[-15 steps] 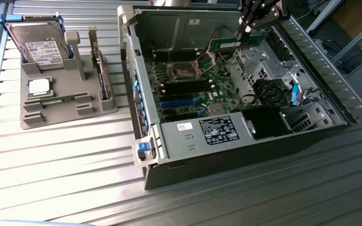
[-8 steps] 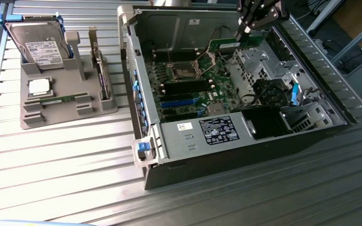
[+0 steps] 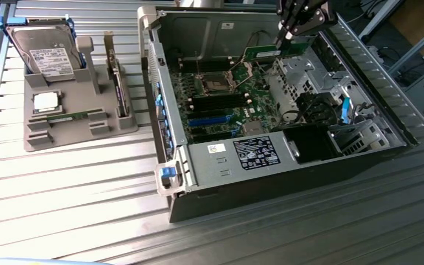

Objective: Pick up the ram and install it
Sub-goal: 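Insert the ram into the slot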

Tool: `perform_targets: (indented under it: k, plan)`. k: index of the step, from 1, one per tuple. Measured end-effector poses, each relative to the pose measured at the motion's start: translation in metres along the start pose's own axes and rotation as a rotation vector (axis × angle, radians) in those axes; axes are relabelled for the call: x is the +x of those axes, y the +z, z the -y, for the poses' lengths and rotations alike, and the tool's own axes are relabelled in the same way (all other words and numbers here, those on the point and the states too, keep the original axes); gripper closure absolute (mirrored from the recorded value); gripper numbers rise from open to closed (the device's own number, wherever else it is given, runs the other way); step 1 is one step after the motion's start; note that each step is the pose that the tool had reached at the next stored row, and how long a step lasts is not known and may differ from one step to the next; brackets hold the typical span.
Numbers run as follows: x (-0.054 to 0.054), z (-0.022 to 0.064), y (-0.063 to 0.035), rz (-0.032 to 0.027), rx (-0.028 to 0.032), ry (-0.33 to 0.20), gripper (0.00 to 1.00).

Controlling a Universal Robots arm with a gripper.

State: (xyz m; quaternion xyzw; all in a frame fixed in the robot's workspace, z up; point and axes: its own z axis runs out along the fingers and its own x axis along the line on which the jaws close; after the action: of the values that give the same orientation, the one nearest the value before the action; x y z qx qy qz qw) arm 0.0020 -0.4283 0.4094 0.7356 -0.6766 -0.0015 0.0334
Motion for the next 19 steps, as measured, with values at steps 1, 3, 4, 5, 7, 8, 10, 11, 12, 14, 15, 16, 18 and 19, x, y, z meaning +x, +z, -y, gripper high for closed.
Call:
perform_targets:
  k: [1,3,4,5,7,8,10,11,12,14,15,16,18,19]
  plan:
    - [0.0000,0.0000,0.0002,0.0000,0.0000,0.000,0.87]
    - [0.0000,0.0000,0.0007,0.0000,0.0000,0.000,0.87]
    - [-0.0001,-0.0001,0.0009,0.0000,0.0000,0.000,0.87]
    - [-0.0001,-0.0001,0.0011,0.0001,0.0000,0.000,0.87]
    - [-0.0001,0.0000,0.0017,0.0001,0.0000,0.000,0.87]
    - [-0.0001,-0.0001,0.0021,0.0001,0.0000,0.000,0.87]
    - [-0.0003,-0.0011,0.0035,0.0001,0.0000,0.001,0.87]
    - [-0.0004,-0.0016,0.0045,0.0001,-0.0001,0.004,0.87]
    - [-0.0005,-0.0024,0.0053,0.0002,-0.0003,0.008,0.87]
    - [-0.0010,-0.0031,0.0069,0.0009,-0.0008,0.019,0.87]
    - [-0.0011,-0.0032,0.0074,0.0013,-0.0012,0.029,0.87]
    - [-0.0013,-0.0032,0.0082,0.0015,-0.0016,0.036,0.87]
    - [-0.0013,-0.0032,0.0093,0.0013,-0.0017,0.039,0.87]
    - [-0.0013,-0.0033,0.0098,0.0011,-0.0018,0.040,0.87]
